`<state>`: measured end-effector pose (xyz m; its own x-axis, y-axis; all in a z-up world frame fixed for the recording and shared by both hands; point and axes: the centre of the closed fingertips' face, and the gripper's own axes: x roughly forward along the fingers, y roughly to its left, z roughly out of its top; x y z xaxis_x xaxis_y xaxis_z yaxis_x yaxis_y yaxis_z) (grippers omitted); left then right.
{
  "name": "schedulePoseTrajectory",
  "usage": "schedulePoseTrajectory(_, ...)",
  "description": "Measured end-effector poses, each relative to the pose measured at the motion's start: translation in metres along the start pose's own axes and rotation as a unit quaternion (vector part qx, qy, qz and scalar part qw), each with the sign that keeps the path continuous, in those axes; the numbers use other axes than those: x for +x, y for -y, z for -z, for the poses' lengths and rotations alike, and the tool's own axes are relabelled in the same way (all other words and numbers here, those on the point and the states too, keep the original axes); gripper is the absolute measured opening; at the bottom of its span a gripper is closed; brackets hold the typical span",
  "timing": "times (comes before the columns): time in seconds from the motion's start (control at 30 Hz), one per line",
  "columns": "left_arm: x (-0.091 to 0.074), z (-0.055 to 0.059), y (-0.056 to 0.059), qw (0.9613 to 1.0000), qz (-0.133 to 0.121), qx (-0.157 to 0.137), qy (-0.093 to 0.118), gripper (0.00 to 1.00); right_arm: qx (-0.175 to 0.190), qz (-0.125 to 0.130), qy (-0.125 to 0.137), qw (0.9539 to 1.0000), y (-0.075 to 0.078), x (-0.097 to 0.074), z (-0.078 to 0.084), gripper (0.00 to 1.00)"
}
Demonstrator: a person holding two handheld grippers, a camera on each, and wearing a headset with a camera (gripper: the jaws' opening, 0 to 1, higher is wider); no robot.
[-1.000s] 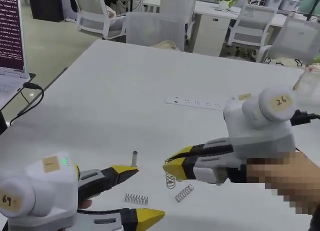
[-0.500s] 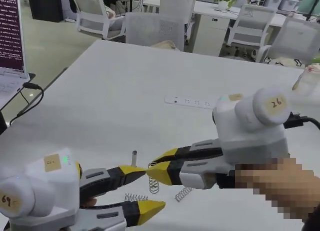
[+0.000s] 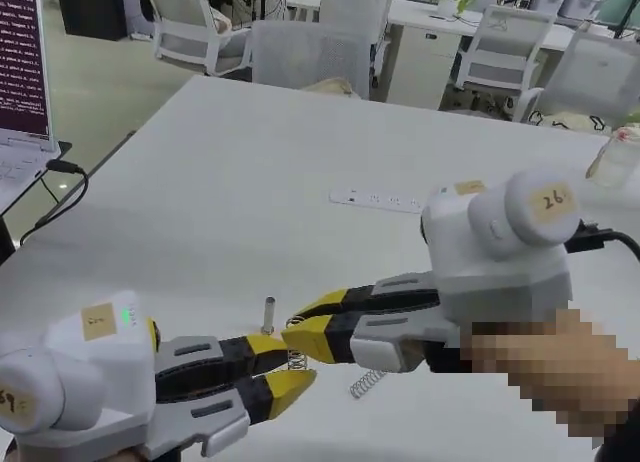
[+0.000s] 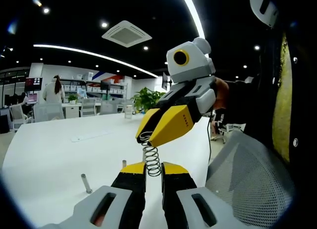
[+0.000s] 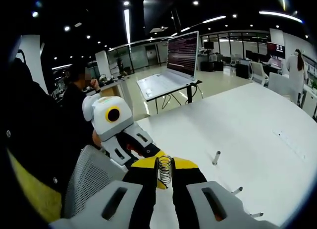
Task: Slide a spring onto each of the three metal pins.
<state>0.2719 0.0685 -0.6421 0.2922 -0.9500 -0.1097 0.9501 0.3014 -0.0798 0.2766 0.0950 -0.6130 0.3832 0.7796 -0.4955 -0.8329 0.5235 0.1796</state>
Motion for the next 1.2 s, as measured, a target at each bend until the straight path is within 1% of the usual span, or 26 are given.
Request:
schedulePoseTrajectory(0.13,-0.001,0.002,-0.002,0.9999,-0.005,0.010,-0.007,0.03,-0.006,0.001,-0.005,1.0000,0.000,-0.001,0.002,0.08)
schedulePoseTrajectory(0.17,-0.001,0.003,-0.003,0.9998,-0.006,0.017,-0.013,0.03,-0.013,0.003,-0.013,0.9998,0.000,-0.002,0.004,0.08)
schedulePoseTrajectory(0.27,-0.001,0.006,-0.001,0.9995,-0.002,0.025,-0.021,0.03,-0.028,0.002,-0.031,0.9991,-0.001,-0.004,0.009,0.08)
schedulePoseTrajectory(0.33,0.000,0.008,0.002,0.9989,0.002,0.036,-0.029,0.03,-0.039,0.002,-0.048,0.9981,-0.001,-0.006,0.014,0.08)
schedulePoseTrajectory(0.43,0.002,0.011,0.005,0.9983,0.009,0.043,-0.038,0.03,-0.052,-0.004,-0.071,0.9961,-0.003,-0.007,0.020,0.08)
schedulePoseTrajectory(0.47,0.002,0.013,0.005,0.9981,0.010,0.045,-0.041,0.02,-0.059,-0.004,-0.090,0.9942,-0.003,-0.009,0.025,0.08)
schedulePoseTrajectory(0.5,0.002,0.015,0.006,0.9978,0.011,0.047,-0.046,0.02,-0.068,-0.005,-0.094,0.9933,-0.003,-0.009,0.025,0.08)
schedulePoseTrajectory(0.53,0.003,0.015,0.007,0.9976,0.014,0.048,-0.048,0.02,-0.073,-0.007,-0.104,0.9918,-0.003,-0.009,0.027,0.08)
schedulePoseTrajectory(0.57,0.003,0.015,0.007,0.9976,0.015,0.048,-0.047,0.02,-0.075,-0.008,-0.105,0.9916,-0.004,-0.009,0.026,0.08)
schedulePoseTrajectory(0.63,0.004,0.016,0.010,0.9971,0.020,0.053,-0.051,0.02,-0.086,-0.013,-0.118,0.9892,-0.005,-0.009,0.028,0.08)
schedulePoseTrajectory(0.7,0.005,0.019,0.011,0.9955,0.021,0.067,-0.063,0.02,-0.101,-0.015,-0.145,0.9842,-0.005,-0.010,0.034,0.08)
schedulePoseTrajectory(0.73,0.005,0.020,0.011,0.9949,0.022,0.072,-0.068,0.02,-0.111,-0.016,-0.154,0.9816,-0.005,-0.009,0.036,0.08)
schedulePoseTrajectory(0.77,0.005,0.022,0.013,0.9943,0.025,0.075,-0.072,0.02,-0.112,-0.020,-0.160,0.9804,-0.006,-0.009,0.037,0.08)
schedulePoseTrajectory(0.8,0.005,0.022,0.014,0.9941,0.028,0.076,-0.071,0.02,-0.114,-0.021,-0.160,0.9803,-0.007,-0.008,0.036,0.08)
schedulePoseTrajectory(0.83,0.006,0.023,0.015,0.9939,0.029,0.077,-0.073,0.02,-0.115,-0.023,-0.165,0.9794,-0.007,-0.009,0.037,0.08)
schedulePoseTrajectory(0.93,0.006,0.027,0.019,0.9919,0.035,0.087,-0.085,0.02,-0.124,-0.029,-0.184,0.9747,-0.008,-0.009,0.042,0.08)
schedulePoseTrajectory(0.97,0.005,0.028,0.019,0.9906,0.037,0.095,-0.092,0.02,-0.132,-0.030,-0.198,0.9707,-0.008,-0.012,0.048,0.08)
schedulePoseTrajectory(1.0,0.006,0.029,0.020,0.9904,0.038,0.095,-0.092,0.02,-0.133,-0.032,-0.203,0.9696,-0.009,-0.012,0.049,0.08)
schedulePoseTrajectory(1.03,0.005,0.030,0.022,0.9901,0.044,0.094,-0.094,0.02,-0.131,-0.034,-0.201,0.9703,-0.010,-0.012,0.049,0.08)
schedulePoseTrajectory(1.07,0.005,0.030,0.023,0.9899,0.044,0.096,-0.095,0.02,-0.130,-0.036,-0.201,0.9703,-0.011,-0.012,0.049,0.08)
schedulePoseTrajectory(1.2,0.005,0.034,0.026,0.9879,0.050,0.101,-0.107,0.02,-0.137,-0.039,-0.207,0.9678,-0.013,-0.011,0.052,0.08)
